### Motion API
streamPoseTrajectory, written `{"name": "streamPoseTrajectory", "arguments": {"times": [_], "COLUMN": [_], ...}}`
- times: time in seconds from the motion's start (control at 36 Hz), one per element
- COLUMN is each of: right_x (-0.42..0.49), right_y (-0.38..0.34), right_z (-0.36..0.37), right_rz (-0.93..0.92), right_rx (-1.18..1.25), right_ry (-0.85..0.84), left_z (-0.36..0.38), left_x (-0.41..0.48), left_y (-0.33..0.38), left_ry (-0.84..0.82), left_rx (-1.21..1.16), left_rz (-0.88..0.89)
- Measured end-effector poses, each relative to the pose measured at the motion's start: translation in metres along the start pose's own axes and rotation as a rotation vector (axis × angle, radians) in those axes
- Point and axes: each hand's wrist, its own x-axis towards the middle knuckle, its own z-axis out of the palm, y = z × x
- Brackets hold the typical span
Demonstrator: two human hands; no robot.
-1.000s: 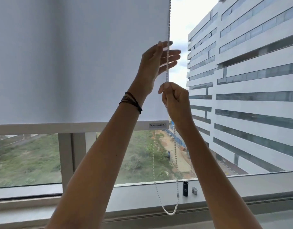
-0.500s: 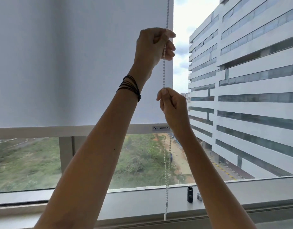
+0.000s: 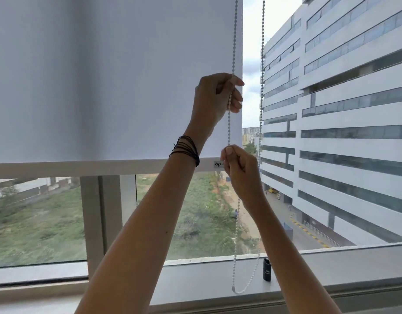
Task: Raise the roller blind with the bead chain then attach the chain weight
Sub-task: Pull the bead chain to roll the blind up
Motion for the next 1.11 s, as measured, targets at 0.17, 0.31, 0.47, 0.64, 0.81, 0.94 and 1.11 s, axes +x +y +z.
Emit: {"name": "streamPoseTrajectory", "arguments": {"times": [0.17, 0.31, 0.47, 0.64, 0.81, 0.94, 1.11], "right_x": [-0.014, -0.029, -0.047, -0.066, -0.084, -0.098, -0.116], "right_y": [0.016, 0.031, 0.043, 0.053, 0.065, 0.072, 0.077], "right_z": [-0.001, -0.001, -0.002, -0.001, -0.001, -0.001, -0.002], "right_rz": [0.058, 0.085, 0.120, 0.168, 0.214, 0.238, 0.287], "right_rx": [0.019, 0.004, -0.005, -0.004, 0.013, 0.020, 0.032], "right_ry": [-0.003, -0.019, -0.030, -0.025, -0.032, -0.052, -0.062], "left_z": [0.007, 0.012, 0.017, 0.023, 0.027, 0.030, 0.032], "left_x": [-0.013, -0.024, -0.040, -0.056, -0.075, -0.090, -0.106], "left_y": [-0.017, -0.031, -0.047, -0.064, -0.080, -0.092, -0.105], "left_ry": [0.013, 0.003, -0.004, -0.012, -0.023, -0.019, -0.010], "left_rx": [-0.011, -0.041, -0.067, -0.112, -0.140, -0.146, -0.146], "left_rz": [0.001, -0.040, -0.076, -0.115, -0.141, -0.151, -0.143]}}
